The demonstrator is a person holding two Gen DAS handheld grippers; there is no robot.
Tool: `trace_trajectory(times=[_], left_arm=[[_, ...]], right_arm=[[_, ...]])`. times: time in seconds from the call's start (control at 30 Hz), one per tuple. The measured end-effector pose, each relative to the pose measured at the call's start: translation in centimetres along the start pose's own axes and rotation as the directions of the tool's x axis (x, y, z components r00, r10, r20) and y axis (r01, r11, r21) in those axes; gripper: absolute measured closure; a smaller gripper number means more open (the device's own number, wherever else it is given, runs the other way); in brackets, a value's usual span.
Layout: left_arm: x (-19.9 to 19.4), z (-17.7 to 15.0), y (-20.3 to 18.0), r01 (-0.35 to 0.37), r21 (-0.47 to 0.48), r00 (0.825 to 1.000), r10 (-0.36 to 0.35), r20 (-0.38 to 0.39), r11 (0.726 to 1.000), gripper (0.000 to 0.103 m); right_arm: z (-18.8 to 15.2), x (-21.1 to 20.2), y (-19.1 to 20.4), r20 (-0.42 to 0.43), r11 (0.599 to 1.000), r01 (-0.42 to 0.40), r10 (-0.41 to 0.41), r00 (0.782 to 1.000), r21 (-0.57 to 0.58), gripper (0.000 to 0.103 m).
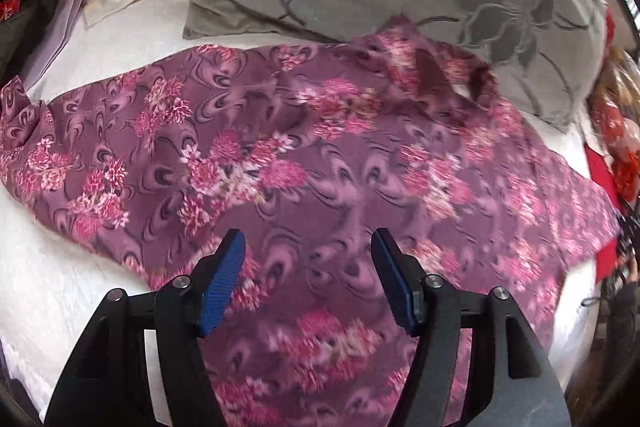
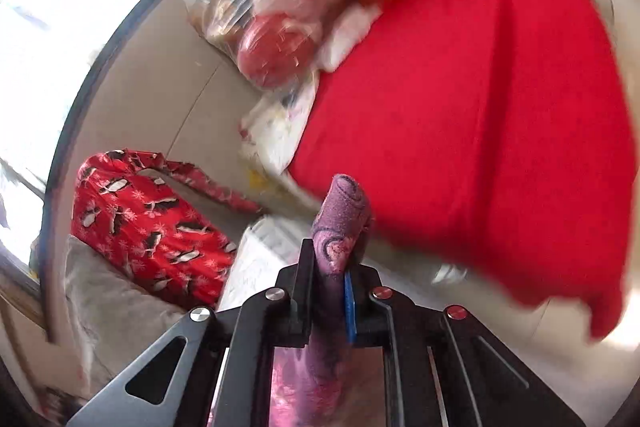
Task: Fold small clothes
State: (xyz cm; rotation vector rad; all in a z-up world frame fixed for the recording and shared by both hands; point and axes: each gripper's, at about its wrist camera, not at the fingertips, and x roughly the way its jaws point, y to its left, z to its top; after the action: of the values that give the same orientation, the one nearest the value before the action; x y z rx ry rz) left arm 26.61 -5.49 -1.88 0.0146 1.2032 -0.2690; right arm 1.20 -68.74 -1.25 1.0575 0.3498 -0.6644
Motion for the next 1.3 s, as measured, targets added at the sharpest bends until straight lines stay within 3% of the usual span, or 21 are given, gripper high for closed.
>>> trace_trajectory(times=[0.1, 0.13, 0.23, 0.33, 0.6, 0.9, 1.2, 1.3], left_arm=[[2.0, -0.6, 0.7, -0.004, -0.029, 0.999, 0.002, -0.046, 1.0, 0.039], [2.4, -1.0, 0.9, -0.001, -0.033, 0.998, -0.001, -0.056, 0.999, 0.039], [2.4, -1.4, 0.9, -0.001, -0.021, 0.999, 0.0, -0.032, 1.0, 0.036], [2.4, -1.6, 1.1, 0.013, -0.014, 0.999, -0.013, -0.03, 1.0, 0.035], [1.1, -3.1, 3.3, 0.099, -0.041, 0.994, -0.101, -0.052, 0.994, 0.035], [-1.7, -4.2, 7.9, 0.178, -0.066, 0.981, -0.182, -0.061, 0.982, 0.035], [-5.8, -3.7, 12.0, 0.21, -0.091, 0.977, -0.213, -0.021, 0.974, 0.035], [-6.1, -4.0, 12.6, 0.22, -0.1, 0.974, -0.223, -0.022, 0.97, 0.035]], right_arm=[[0.0, 0.7, 0.6, -0.057, 0.989, 0.128, -0.132, 0.99, -0.075, 0.092], [-0.3, 0.4, 0.9, -0.048, 0.988, 0.13, -0.135, 0.99, -0.086, 0.092], [-1.4, -1.0, 2.3, -0.03, 0.992, 0.06, -0.064, 0.998, -0.115, 0.092], [-3.6, -1.9, 5.2, -0.087, 0.984, -0.039, 0.024, 0.996, -0.174, 0.091], [-12.9, -3.3, 12.8, -0.256, 0.942, -0.222, 0.156, 0.954, -0.254, 0.091], [-24.9, -3.8, 20.6, -0.45, 0.876, -0.355, 0.187, 0.873, -0.325, 0.091], [-38.2, -5.0, 28.0, -0.623, 0.777, -0.497, 0.177, 0.762, -0.387, 0.091], [-42.6, -5.3, 28.9, -0.68, 0.762, -0.533, 0.171, 0.713, -0.368, 0.086]])
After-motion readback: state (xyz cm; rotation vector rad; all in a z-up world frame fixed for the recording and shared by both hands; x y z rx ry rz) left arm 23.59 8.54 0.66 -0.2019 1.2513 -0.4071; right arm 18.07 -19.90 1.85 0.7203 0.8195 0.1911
